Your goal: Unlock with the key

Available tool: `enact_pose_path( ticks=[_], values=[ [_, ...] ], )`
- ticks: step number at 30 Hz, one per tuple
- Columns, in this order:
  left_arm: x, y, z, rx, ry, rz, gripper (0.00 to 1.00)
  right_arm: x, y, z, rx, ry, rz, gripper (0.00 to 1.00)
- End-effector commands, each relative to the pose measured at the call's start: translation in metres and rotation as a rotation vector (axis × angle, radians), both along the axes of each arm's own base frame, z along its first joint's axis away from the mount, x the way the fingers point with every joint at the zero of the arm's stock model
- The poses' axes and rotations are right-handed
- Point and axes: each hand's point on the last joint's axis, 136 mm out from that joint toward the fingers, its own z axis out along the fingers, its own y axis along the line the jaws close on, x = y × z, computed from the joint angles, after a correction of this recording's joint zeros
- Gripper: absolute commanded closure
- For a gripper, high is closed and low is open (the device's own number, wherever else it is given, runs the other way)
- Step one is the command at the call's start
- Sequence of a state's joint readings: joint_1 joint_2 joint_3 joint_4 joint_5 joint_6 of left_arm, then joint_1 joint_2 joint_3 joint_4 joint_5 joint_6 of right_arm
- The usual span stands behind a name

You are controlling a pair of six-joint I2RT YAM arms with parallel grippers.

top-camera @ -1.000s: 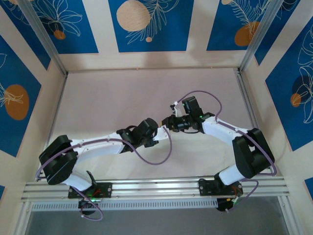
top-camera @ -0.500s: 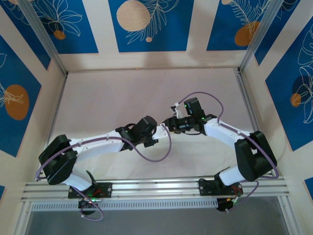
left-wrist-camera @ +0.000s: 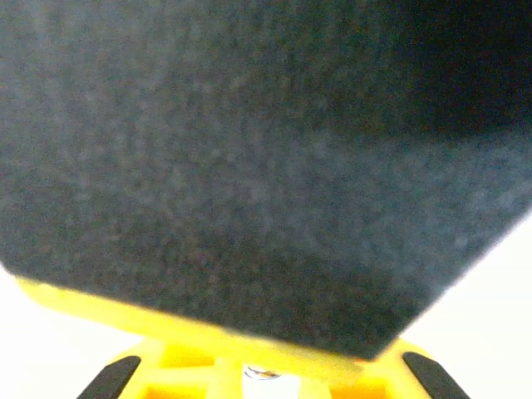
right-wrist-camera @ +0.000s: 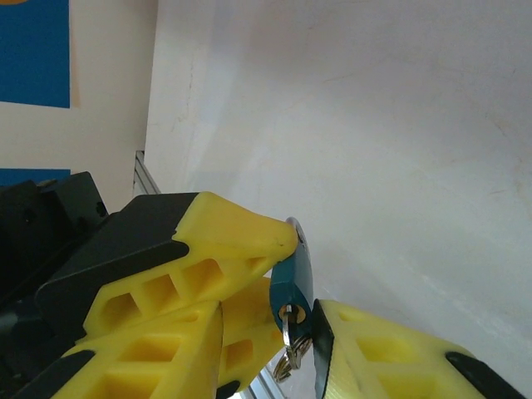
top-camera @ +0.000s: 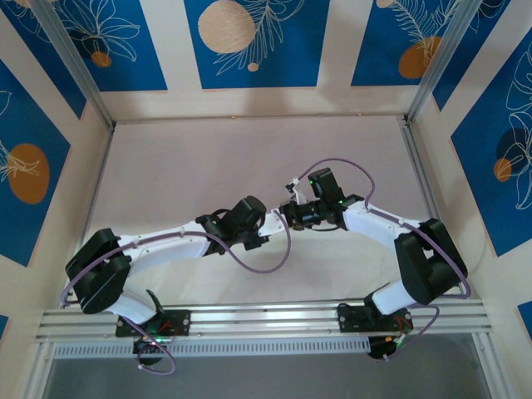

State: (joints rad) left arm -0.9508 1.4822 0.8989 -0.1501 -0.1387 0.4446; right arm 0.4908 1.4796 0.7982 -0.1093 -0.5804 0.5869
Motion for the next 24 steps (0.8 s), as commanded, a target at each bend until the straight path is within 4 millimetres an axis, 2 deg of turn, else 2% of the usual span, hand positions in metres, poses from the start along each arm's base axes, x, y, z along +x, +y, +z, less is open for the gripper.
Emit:
enact_pose_path(
  ticks=[1, 8, 14, 21, 24],
  values=[
    [0.0033, -0.0082, 0.0260, -0.070, -0.011, -0.004, 0.85, -0.0039, 0.0035, -0.0004, 0.003, 0.010, 0.035, 0.66],
    [0.0033, -0.0098, 0.0290, -0.077, -0.004, -0.008, 0.85, -0.0043, 0.0090, -0.0013, 0.009, 0.015, 0.056, 0.74],
    [0.0008, -0.0123, 0.0317, -0.088, 0.006, -0.021, 0.85, -0.0038, 0.0098, -0.0036, -0.001, 0.009, 0.066, 0.73],
    [-0.0001, -0.0130, 0.0301, -0.084, 0.017, -0.026, 0.83, -0.0008, 0.0093, -0.0016, -0.005, -0.012, 0.054, 0.90],
    [-0.0005, -0.0121, 0.0298, -0.082, 0.018, -0.024, 0.78, 0.0002, 0.0089, 0.0001, -0.006, -0.023, 0.050, 0.93]
  ],
)
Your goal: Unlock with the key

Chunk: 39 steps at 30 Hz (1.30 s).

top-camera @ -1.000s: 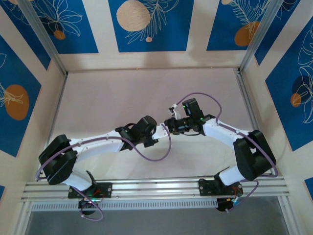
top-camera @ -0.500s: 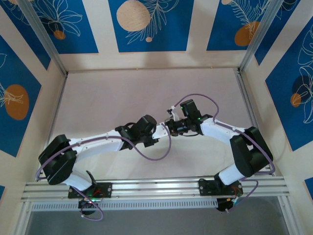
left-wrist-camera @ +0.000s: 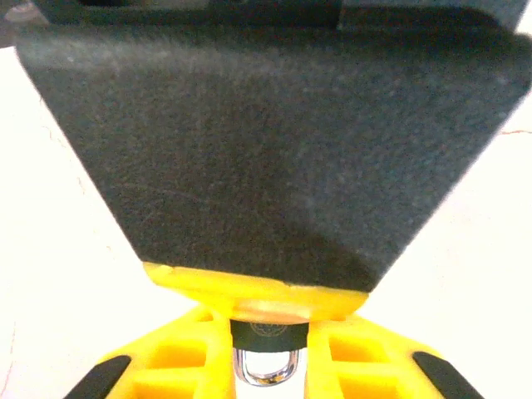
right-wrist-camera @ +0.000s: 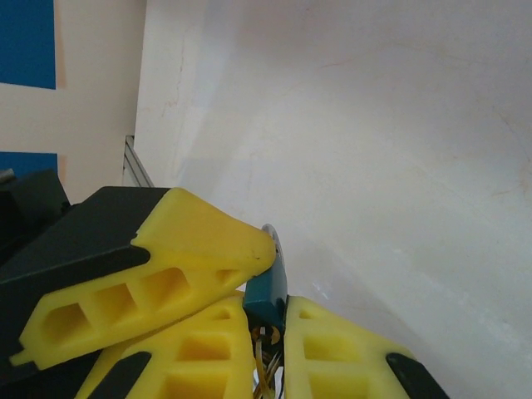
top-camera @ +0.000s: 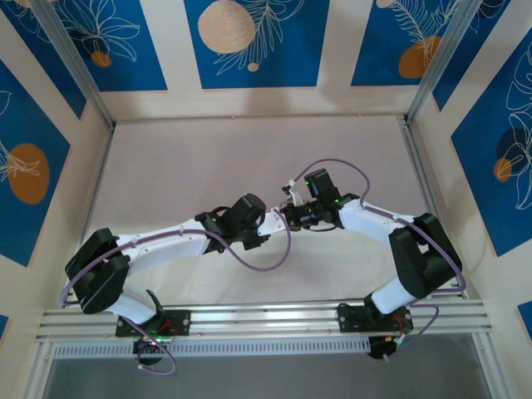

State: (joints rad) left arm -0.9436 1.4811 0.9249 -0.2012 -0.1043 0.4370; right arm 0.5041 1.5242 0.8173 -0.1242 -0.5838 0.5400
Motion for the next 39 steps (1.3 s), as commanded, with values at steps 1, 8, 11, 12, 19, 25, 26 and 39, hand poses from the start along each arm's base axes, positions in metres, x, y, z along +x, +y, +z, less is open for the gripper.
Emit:
enact_pose_path(
  ticks=[1, 8, 11, 12, 19, 25, 26, 39],
  values=[
    [0.004, -0.011, 0.028, -0.079, -0.024, -0.012, 0.74, 0.002, 0.004, 0.010, 0.009, -0.024, 0.008, 0.94],
    [0.031, 0.026, 0.052, -0.055, -0.130, 0.118, 0.37, 0.013, -0.008, 0.003, -0.018, -0.031, -0.058, 0.95],
    [0.050, 0.053, 0.068, -0.127, -0.165, 0.273, 0.35, 0.017, -0.011, 0.004, -0.006, -0.032, -0.076, 0.95],
    [0.057, 0.061, 0.073, -0.163, -0.182, 0.335, 0.34, 0.018, -0.011, 0.004, -0.005, -0.034, -0.076, 0.95],
    [0.060, 0.065, 0.046, -0.272, 0.004, 0.486, 0.38, 0.026, -0.008, 0.010, 0.035, -0.032, -0.083, 0.96],
    [0.033, 0.033, 0.031, -0.367, 0.236, 0.383, 0.35, 0.032, -0.011, 0.024, 0.104, -0.022, -0.100, 0.96],
    [0.030, 0.030, 0.030, -0.376, 0.258, 0.373, 0.34, 0.032, -0.012, 0.024, 0.107, -0.020, -0.100, 0.96],
    [0.043, 0.034, 0.011, -0.379, 0.327, 0.446, 0.33, 0.026, -0.011, 0.030, 0.160, 0.005, -0.095, 0.96]
  ],
)
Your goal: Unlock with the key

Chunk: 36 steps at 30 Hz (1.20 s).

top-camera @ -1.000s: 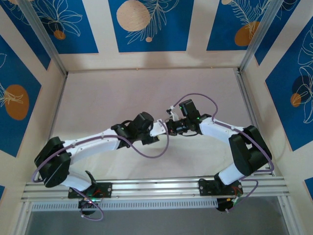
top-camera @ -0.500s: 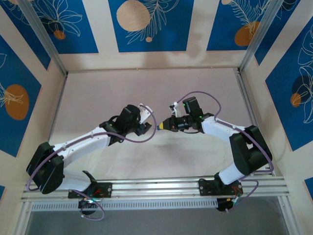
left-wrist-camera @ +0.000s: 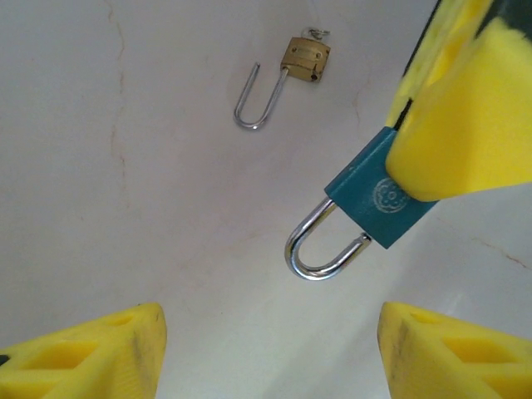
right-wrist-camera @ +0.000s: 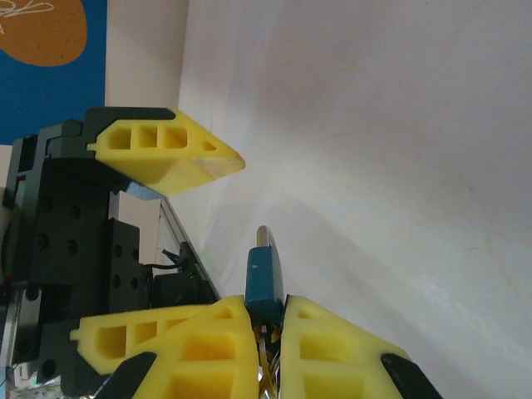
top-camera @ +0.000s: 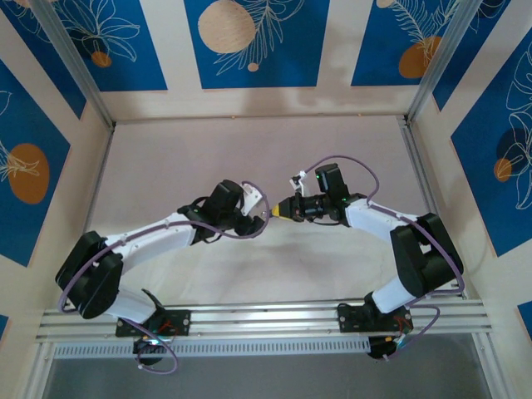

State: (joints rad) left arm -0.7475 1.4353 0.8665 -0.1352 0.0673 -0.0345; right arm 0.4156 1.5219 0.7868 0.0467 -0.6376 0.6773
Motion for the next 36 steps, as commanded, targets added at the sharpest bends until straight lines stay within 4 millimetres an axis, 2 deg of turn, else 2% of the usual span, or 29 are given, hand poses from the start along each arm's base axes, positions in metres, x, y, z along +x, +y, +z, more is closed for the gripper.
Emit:
enact_pose_path(
  ticks=[1, 5, 14, 19, 27, 32, 36],
  values=[
    [0.011, 0.001, 0.006, -0.050, 0.020, 0.040, 0.34, -0.006, 0.002, 0.015, 0.058, -0.008, 0.024, 0.96],
    [0.016, 0.003, 0.005, -0.067, 0.040, 0.055, 0.34, -0.008, 0.003, 0.016, 0.081, 0.002, 0.030, 0.96],
    [0.007, -0.006, 0.005, -0.134, 0.080, -0.003, 0.35, -0.007, 0.005, 0.017, 0.112, 0.020, 0.030, 0.97],
    [0.009, -0.004, -0.002, -0.123, 0.083, 0.007, 0.36, -0.006, 0.005, 0.019, 0.125, 0.025, 0.031, 0.97],
    [0.027, 0.017, -0.012, -0.049, 0.005, 0.126, 0.40, -0.007, 0.005, 0.022, 0.157, 0.053, 0.033, 0.97],
    [0.041, 0.034, -0.010, -0.011, -0.069, 0.221, 0.41, -0.010, 0.004, 0.018, 0.158, 0.076, 0.037, 0.97],
    [0.046, 0.035, -0.001, -0.052, -0.093, 0.239, 0.41, -0.011, 0.006, 0.017, 0.160, 0.084, 0.042, 0.97]
  ],
)
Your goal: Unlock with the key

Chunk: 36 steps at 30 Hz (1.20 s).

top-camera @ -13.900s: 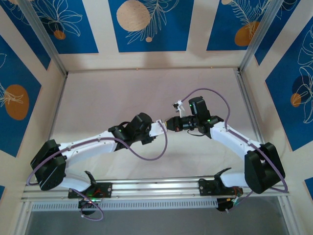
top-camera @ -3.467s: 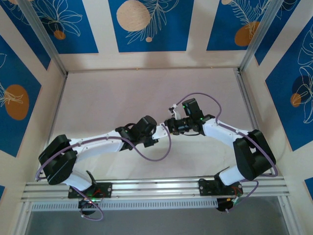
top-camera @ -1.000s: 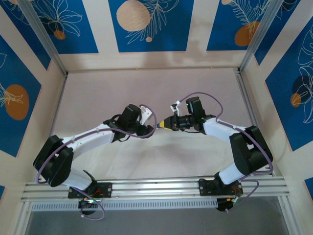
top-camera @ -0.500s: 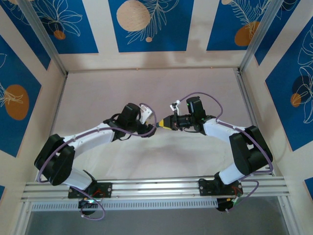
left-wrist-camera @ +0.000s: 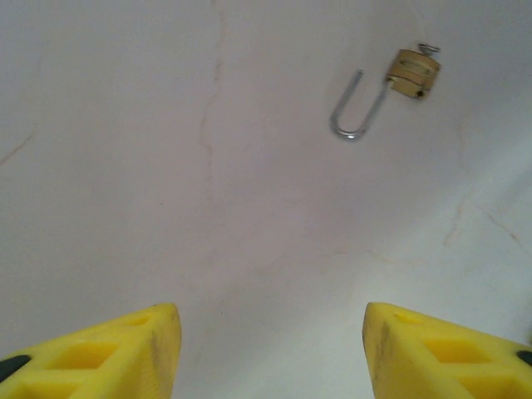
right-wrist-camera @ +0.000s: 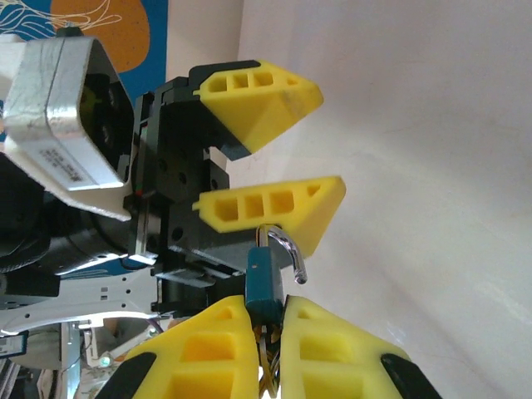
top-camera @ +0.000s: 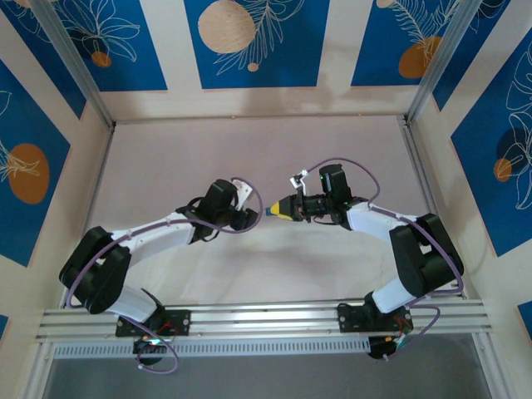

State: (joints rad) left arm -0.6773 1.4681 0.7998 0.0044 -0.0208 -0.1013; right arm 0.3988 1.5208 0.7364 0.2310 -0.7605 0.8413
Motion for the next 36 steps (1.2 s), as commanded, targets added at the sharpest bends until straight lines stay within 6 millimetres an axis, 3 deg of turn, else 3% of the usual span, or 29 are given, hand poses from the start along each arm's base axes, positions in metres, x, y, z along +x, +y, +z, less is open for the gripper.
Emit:
enact_pose_path(
  ticks=[1, 5, 10, 19, 25, 36],
  values=[
    [0.012, 0.006, 0.016, -0.043, -0.058, 0.055, 0.41, -0.006, 0.001, -0.001, 0.019, 0.025, 0.025, 0.97],
    [0.007, 0.002, 0.019, -0.065, -0.044, 0.028, 0.42, -0.003, -0.001, 0.001, 0.019, 0.013, 0.010, 0.97],
    [-0.016, -0.004, 0.033, -0.149, -0.036, -0.056, 0.41, 0.005, -0.007, 0.003, 0.011, 0.001, -0.022, 0.97],
    [-0.061, -0.025, 0.064, -0.474, 0.070, -0.259, 0.27, 0.014, -0.010, 0.010, 0.025, -0.022, -0.039, 0.97],
    [-0.054, -0.037, 0.067, -0.633, 0.178, -0.297, 0.27, 0.011, -0.010, 0.018, 0.041, -0.034, -0.030, 0.97],
    [-0.027, -0.036, 0.056, -0.590, 0.158, -0.210, 0.33, 0.003, -0.011, 0.022, 0.044, -0.041, -0.021, 0.97]
  ],
)
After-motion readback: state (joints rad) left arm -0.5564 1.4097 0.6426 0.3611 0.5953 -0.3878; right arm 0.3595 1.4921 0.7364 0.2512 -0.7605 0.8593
